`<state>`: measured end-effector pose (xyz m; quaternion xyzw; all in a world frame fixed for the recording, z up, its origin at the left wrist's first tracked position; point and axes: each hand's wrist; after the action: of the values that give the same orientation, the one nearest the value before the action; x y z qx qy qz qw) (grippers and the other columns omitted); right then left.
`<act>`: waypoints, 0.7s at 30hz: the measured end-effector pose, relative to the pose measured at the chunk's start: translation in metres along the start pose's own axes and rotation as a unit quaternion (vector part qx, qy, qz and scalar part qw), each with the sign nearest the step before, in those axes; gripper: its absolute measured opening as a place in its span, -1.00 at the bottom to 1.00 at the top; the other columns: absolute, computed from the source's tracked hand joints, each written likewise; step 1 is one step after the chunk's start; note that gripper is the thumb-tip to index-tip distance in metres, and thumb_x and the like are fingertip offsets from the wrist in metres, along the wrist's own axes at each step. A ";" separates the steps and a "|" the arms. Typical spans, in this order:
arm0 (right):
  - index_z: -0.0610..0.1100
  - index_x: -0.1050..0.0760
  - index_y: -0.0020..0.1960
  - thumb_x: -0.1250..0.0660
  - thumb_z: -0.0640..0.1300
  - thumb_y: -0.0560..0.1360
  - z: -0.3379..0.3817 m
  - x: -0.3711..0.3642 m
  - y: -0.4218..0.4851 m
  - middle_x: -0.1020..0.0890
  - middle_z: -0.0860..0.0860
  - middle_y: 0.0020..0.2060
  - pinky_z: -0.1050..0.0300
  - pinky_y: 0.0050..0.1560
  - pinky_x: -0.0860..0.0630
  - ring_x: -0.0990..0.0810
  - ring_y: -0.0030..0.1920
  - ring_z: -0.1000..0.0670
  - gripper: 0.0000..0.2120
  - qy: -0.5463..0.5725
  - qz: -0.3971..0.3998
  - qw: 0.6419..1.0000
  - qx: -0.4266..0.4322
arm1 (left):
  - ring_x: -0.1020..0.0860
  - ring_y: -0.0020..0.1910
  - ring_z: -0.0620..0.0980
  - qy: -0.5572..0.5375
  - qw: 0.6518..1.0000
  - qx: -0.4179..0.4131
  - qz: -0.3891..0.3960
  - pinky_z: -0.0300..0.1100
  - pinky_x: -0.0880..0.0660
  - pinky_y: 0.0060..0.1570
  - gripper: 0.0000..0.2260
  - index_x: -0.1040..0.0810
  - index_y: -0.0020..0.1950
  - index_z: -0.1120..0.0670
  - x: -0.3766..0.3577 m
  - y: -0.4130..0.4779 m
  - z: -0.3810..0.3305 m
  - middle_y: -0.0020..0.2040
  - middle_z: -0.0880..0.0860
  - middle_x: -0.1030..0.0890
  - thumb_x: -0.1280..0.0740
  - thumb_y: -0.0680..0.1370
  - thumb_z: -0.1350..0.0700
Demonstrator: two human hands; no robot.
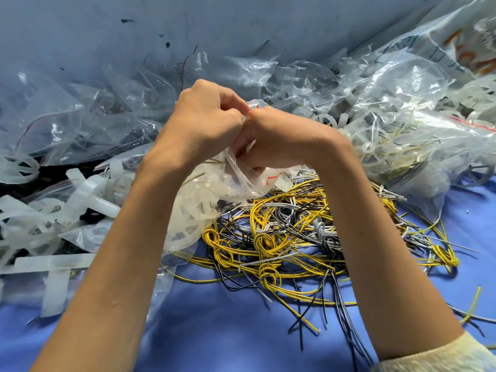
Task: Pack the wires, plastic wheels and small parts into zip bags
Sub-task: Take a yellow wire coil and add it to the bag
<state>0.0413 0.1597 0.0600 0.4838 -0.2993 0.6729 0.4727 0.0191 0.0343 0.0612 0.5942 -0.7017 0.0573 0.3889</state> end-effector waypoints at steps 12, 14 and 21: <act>-0.02 -0.67 -0.12 -0.22 -0.43 0.46 -0.029 0.027 -0.021 -0.60 0.25 -0.50 0.46 -0.35 -0.48 -0.61 -0.38 0.29 -0.62 0.087 -0.068 0.991 -0.070 | -0.56 -0.26 -0.15 -0.004 1.000 0.005 -0.002 -0.37 -0.44 -0.30 -0.70 -0.67 -0.05 -0.01 0.007 0.001 0.006 -0.18 0.09 -0.66 -0.21 0.45 0.29; 0.02 -0.67 -0.21 -0.20 -0.42 0.43 -0.038 0.032 -0.026 -0.62 0.24 -0.49 0.39 -0.37 -0.48 -0.58 -0.42 0.31 -0.59 0.054 -0.105 0.988 -0.095 | -0.49 -0.42 -0.23 -0.007 1.000 0.006 -0.008 -0.45 -0.37 -0.46 -0.68 -0.65 -0.08 -0.05 0.009 0.001 0.007 -0.15 0.11 -0.66 -0.19 0.45 0.29; -0.08 -0.68 -0.14 -0.51 -0.13 0.36 -0.053 0.018 -0.027 -0.69 0.04 -0.36 0.33 -0.30 -0.50 -0.62 -0.36 0.17 -0.91 0.019 0.136 0.967 -0.214 | -0.40 -0.44 -0.09 0.028 0.999 0.011 -0.030 -0.30 -0.36 -0.40 -0.69 -0.66 -0.03 -0.04 0.009 0.001 0.010 -0.13 0.14 -0.67 -0.18 0.47 0.25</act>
<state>0.0451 0.2221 0.0566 0.3130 -0.4903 0.6602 0.4751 0.0134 0.0223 0.0601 0.6176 -0.6715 0.0703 0.4033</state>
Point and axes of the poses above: each hand's wrist, its own y-axis towards the middle knuckle, its own x-axis out of the back of the hand, z = x × y
